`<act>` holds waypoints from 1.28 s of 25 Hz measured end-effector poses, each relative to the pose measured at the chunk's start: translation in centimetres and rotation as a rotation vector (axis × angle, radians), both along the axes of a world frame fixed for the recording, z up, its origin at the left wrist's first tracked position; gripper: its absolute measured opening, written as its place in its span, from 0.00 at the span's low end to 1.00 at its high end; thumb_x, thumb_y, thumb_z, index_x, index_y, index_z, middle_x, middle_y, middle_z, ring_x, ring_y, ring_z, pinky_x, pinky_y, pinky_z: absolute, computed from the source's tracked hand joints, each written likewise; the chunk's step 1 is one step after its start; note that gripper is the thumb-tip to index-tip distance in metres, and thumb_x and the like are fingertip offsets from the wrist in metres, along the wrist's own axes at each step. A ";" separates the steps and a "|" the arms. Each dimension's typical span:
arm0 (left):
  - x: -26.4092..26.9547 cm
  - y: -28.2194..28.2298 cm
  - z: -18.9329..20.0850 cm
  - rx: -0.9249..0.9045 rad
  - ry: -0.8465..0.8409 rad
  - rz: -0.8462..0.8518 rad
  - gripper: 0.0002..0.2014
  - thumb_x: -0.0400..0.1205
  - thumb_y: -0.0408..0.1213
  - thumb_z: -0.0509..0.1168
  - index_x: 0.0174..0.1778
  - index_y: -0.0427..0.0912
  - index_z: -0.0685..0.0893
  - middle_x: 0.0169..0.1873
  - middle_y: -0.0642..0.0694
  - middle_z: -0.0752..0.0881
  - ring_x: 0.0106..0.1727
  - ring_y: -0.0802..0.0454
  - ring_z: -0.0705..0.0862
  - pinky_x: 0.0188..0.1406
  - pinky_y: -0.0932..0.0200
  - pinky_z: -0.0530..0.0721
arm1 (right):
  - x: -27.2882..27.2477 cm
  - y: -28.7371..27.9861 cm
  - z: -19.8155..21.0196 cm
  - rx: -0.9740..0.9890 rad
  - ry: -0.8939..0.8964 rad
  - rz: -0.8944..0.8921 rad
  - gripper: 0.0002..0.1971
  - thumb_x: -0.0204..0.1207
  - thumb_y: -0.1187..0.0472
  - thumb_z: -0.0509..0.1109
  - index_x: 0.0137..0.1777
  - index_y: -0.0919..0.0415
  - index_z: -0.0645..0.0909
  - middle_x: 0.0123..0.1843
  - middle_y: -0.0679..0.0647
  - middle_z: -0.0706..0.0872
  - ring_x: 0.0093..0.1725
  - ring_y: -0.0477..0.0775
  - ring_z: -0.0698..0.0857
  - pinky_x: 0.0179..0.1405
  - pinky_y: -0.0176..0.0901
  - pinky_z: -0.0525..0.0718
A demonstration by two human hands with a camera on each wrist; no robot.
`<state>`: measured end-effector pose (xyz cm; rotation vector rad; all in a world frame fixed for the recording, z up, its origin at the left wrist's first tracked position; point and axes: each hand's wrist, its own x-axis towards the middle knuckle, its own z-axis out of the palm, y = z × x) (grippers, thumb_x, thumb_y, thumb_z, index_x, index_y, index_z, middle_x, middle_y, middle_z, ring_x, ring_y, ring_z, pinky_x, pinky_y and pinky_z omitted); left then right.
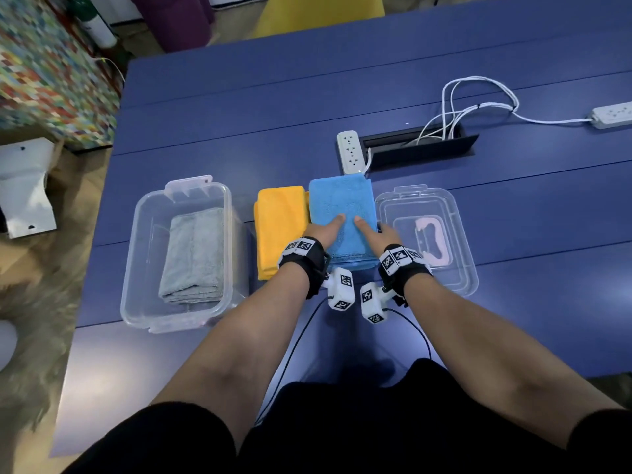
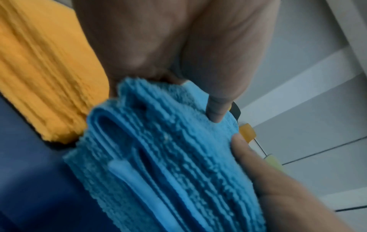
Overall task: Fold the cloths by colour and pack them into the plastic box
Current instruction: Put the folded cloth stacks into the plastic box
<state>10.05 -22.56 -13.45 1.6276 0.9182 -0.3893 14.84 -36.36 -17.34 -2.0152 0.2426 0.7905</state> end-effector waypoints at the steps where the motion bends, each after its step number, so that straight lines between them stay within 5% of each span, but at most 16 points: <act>1: 0.4 -0.2 -0.1 -0.004 0.005 0.014 0.28 0.79 0.61 0.66 0.70 0.48 0.79 0.60 0.50 0.85 0.54 0.47 0.84 0.54 0.56 0.79 | 0.5 0.0 -0.9 -0.021 0.020 0.020 0.61 0.49 0.14 0.62 0.77 0.57 0.71 0.73 0.56 0.80 0.68 0.59 0.82 0.70 0.56 0.78; 5: 0.9 0.0 -0.4 0.104 0.019 -0.107 0.29 0.80 0.63 0.62 0.73 0.51 0.76 0.62 0.52 0.83 0.56 0.48 0.83 0.52 0.57 0.77 | 1.7 0.5 0.4 -0.043 0.082 0.103 0.60 0.44 0.14 0.64 0.72 0.55 0.74 0.65 0.53 0.84 0.60 0.59 0.85 0.64 0.52 0.82; 9: 0.5 1.2 -0.7 0.157 0.095 -0.171 0.32 0.76 0.69 0.63 0.67 0.50 0.81 0.58 0.49 0.85 0.55 0.46 0.85 0.54 0.54 0.83 | 1.5 0.3 0.9 0.026 0.120 0.019 0.53 0.48 0.27 0.77 0.71 0.57 0.73 0.62 0.53 0.85 0.54 0.56 0.87 0.53 0.49 0.86; 13: -0.8 1.3 -1.4 0.133 0.122 -0.201 0.37 0.69 0.75 0.65 0.64 0.52 0.82 0.56 0.48 0.87 0.53 0.46 0.86 0.51 0.54 0.84 | 0.2 0.0 0.8 0.020 0.182 -0.085 0.47 0.51 0.39 0.79 0.69 0.60 0.71 0.56 0.55 0.85 0.48 0.55 0.87 0.36 0.42 0.81; 17: -1.8 -0.1 -2.0 0.084 0.049 -0.162 0.47 0.57 0.81 0.67 0.66 0.54 0.80 0.61 0.52 0.86 0.56 0.49 0.86 0.58 0.52 0.83 | -1.7 -1.1 1.1 0.013 0.123 -0.088 0.27 0.63 0.50 0.79 0.59 0.59 0.73 0.46 0.50 0.84 0.39 0.47 0.83 0.30 0.37 0.76; 19: -2.3 -0.7 -1.9 0.062 0.007 -0.048 0.40 0.60 0.75 0.72 0.60 0.52 0.81 0.56 0.53 0.86 0.53 0.50 0.85 0.55 0.54 0.82 | -2.8 -1.8 2.1 0.036 0.157 -0.041 0.20 0.66 0.48 0.77 0.54 0.55 0.78 0.44 0.49 0.86 0.40 0.48 0.85 0.32 0.38 0.79; 21: -2.7 -1.1 -1.8 0.023 -0.008 0.040 0.31 0.64 0.69 0.75 0.52 0.51 0.81 0.48 0.53 0.85 0.47 0.52 0.85 0.48 0.57 0.81 | -3.5 -2.4 2.3 0.039 0.198 0.009 0.26 0.59 0.42 0.75 0.55 0.53 0.81 0.47 0.51 0.89 0.45 0.54 0.89 0.46 0.45 0.86; 25: -4.6 -1.1 -3.3 -0.142 0.036 0.066 0.45 0.47 0.72 0.80 0.55 0.49 0.86 0.49 0.50 0.91 0.48 0.49 0.91 0.54 0.50 0.88 | -5.0 -3.6 0.8 0.058 0.276 0.040 0.34 0.48 0.38 0.76 0.55 0.54 0.84 0.47 0.55 0.92 0.47 0.60 0.91 0.57 0.58 0.87; 28: -6.7 -1.8 -4.3 -0.350 0.038 0.074 0.45 0.51 0.65 0.84 0.62 0.46 0.87 0.51 0.45 0.92 0.51 0.43 0.91 0.58 0.44 0.87 | -6.0 -4.4 -0.5 0.046 0.305 0.091 0.34 0.48 0.39 0.76 0.55 0.55 0.85 0.47 0.54 0.92 0.47 0.60 0.91 0.58 0.59 0.87; 32: -9.3 -2.3 -4.6 -0.363 -0.101 0.163 0.46 0.51 0.54 0.88 0.64 0.39 0.83 0.54 0.42 0.91 0.51 0.44 0.91 0.51 0.45 0.90 | -7.6 -5.6 -2.2 0.091 0.369 0.120 0.32 0.51 0.45 0.76 0.58 0.56 0.85 0.50 0.57 0.92 0.51 0.63 0.91 0.63 0.64 0.83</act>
